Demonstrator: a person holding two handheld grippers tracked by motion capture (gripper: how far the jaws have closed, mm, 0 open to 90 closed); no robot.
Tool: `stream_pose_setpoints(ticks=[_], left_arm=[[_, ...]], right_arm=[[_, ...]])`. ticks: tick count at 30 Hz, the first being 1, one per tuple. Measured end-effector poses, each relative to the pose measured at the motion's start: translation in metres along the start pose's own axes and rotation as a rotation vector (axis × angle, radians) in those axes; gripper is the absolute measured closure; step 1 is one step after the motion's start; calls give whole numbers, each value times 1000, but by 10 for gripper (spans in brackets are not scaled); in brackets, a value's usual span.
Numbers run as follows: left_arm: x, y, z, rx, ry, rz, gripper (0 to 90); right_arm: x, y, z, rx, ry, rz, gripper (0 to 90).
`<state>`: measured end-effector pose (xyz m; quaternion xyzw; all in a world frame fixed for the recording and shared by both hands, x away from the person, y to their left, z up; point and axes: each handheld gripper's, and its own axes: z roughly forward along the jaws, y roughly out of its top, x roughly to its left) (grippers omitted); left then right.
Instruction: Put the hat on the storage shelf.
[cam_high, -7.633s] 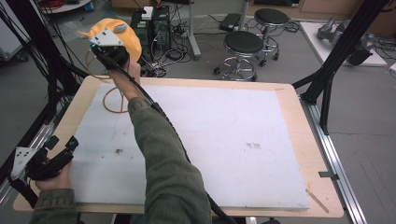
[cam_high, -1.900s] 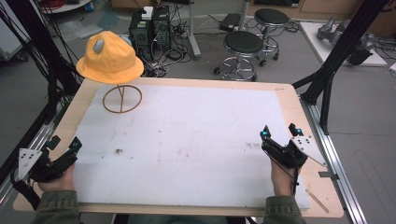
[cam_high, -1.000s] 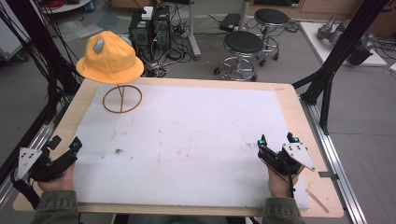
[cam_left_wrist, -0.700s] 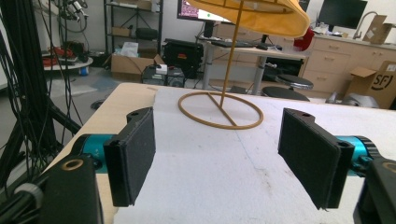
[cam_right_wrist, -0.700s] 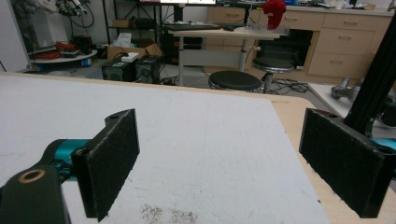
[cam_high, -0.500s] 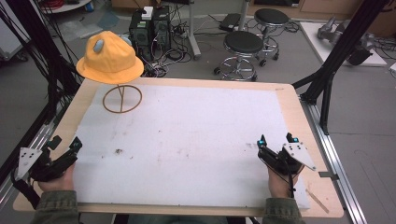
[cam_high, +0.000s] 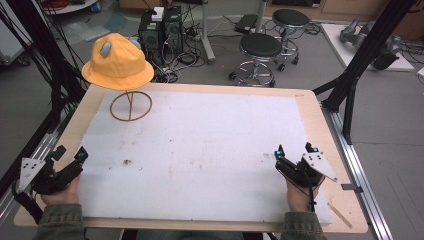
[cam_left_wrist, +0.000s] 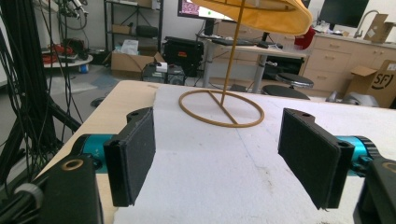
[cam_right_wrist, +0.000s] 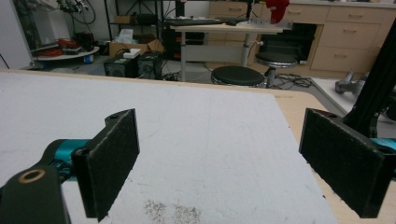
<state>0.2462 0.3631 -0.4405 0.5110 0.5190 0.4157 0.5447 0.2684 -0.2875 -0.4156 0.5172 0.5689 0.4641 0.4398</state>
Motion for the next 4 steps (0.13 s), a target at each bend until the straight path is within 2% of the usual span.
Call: stream_pose_setpoints(ticks=[4], left_arm=[[0,0,1,3,0,-1,277]], right_arm=[[0,0,0,1,0,-5,110]])
